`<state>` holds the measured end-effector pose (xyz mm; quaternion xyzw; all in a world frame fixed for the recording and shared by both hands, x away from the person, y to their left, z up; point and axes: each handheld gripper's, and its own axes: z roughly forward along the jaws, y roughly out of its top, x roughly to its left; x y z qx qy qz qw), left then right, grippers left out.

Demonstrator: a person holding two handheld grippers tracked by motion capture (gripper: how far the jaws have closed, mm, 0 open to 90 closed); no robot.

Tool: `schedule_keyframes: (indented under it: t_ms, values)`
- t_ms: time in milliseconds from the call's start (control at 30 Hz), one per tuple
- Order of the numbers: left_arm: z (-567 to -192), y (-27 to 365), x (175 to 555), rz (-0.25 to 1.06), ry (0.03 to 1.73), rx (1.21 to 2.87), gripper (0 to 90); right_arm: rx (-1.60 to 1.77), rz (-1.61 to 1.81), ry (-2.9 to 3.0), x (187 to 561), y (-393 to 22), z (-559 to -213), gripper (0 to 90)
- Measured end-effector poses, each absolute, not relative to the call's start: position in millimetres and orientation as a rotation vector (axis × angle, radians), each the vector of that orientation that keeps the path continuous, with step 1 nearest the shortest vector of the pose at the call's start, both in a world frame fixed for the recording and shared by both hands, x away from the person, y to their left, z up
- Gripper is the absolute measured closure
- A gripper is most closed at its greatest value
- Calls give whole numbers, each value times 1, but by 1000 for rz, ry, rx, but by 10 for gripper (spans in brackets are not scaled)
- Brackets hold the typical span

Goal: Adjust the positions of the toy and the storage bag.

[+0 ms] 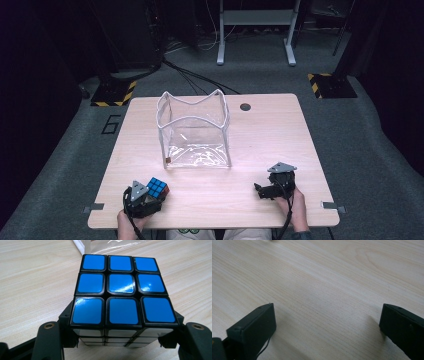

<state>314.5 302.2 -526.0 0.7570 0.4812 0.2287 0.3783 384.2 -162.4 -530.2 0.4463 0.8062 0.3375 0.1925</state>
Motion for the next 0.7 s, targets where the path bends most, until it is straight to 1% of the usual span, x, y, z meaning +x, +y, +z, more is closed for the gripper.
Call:
schedule_keyframes:
  t_ms: [300,700]
  values:
    - [-526,303,316,570,1222,1917,340,1255,943,2267,384,-163,-530,3]
    - [-510,292,317,590,1166,1926,339,1258,944,2267,384,-162,-530,2]
